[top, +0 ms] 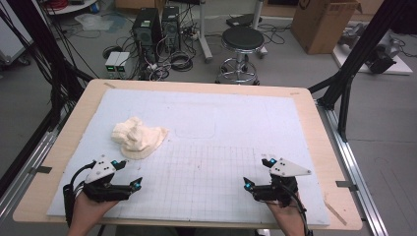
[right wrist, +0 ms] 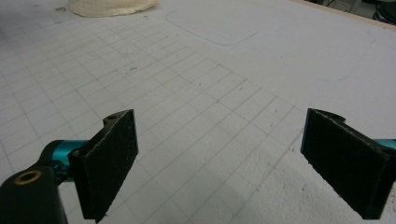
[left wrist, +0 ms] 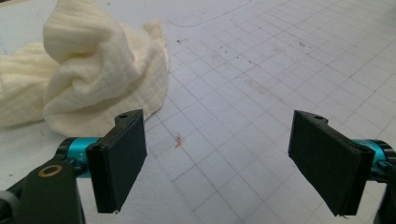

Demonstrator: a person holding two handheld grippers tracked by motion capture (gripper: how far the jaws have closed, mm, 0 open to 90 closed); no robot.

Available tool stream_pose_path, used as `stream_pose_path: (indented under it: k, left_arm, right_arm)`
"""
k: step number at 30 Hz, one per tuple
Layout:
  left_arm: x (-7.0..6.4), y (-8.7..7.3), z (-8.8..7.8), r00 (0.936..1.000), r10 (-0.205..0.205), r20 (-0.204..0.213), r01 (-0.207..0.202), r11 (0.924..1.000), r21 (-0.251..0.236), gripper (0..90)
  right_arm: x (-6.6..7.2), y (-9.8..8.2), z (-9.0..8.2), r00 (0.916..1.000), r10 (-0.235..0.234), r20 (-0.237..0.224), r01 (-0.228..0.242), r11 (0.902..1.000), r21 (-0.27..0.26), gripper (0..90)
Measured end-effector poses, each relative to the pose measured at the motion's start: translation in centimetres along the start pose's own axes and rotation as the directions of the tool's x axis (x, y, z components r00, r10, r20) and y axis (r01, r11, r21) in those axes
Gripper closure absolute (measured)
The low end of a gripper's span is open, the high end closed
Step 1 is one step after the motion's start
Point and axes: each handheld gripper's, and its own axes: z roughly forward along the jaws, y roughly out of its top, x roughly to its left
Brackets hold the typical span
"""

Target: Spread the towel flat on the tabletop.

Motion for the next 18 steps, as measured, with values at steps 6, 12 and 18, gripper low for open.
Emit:
stream_pose_path:
  k: [6,12,18]
  left_arm:
    - [0.2,0.2,-0.3,0.9999,-0.014,-0.002,0.014,0.9998,-0.017,19.7]
    - [0.7,0.9,-0.6,0.9999,-0.014,0.003,0.014,0.9994,-0.031,22.7]
    - [2.0,2.4,-0.1,0.9994,-0.025,-0.025,0.024,0.9987,-0.045,23.8]
  right_arm:
    - [0.0,0.0,-0.1,1.0,-0.004,0.0,0.004,1.0,-0.003,10.4]
    - [0.1,0.1,0.0,1.0,-0.006,0.0,0.006,1.0,-0.003,10.3]
    - [0.2,0.2,0.1,0.9999,-0.011,-0.001,0.011,0.9999,-0.009,10.3]
